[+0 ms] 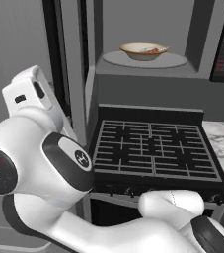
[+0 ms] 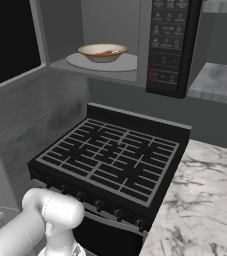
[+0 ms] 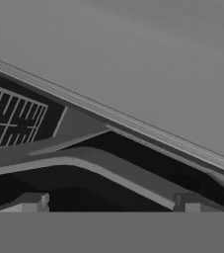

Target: Place the bowl containing the fish and kebab skewer in the microwave. Close the microwave door and press the start button to microwave the meal.

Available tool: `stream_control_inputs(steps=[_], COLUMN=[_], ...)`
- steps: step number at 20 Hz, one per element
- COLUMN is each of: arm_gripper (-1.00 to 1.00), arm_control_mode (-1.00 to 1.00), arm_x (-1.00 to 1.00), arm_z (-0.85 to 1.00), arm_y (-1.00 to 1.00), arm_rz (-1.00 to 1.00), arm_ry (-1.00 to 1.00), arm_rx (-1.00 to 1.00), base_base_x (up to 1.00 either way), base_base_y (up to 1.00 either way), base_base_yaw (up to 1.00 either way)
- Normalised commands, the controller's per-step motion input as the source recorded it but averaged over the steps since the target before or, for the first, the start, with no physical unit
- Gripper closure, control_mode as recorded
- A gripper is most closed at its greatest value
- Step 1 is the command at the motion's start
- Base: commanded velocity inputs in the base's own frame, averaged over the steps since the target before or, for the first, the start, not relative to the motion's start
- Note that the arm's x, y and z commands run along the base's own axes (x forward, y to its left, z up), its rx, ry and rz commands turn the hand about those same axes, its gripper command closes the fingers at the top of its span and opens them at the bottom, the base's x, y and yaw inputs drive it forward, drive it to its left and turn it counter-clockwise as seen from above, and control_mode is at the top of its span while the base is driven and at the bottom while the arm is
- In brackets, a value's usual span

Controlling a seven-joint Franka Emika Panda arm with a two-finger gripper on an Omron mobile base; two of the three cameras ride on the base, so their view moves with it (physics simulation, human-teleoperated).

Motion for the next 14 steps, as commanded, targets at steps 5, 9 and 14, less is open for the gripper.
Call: stream_control_inputs(steps=[5, 9, 14], arm_gripper=[-1.0, -1.0, -1.0], arm_control_mode=[-1.0, -1.0, -1.0], arm_x=[0.0, -0.26, 0.05], arm_z=[0.0, 0.28, 0.26], arm_y=[-0.25, -0.63, -0.49], arm_rz=[-0.05, -0.14, -0.28], arm_ry=[-0.04, 0.0, 0.06], arm_rx=[0.02, 0.06, 0.04], base_base_x=[0.0, 0.0, 0.0], base_base_y=[0.0, 0.0, 0.0], base_base_yaw=[0.0, 0.0, 0.0])
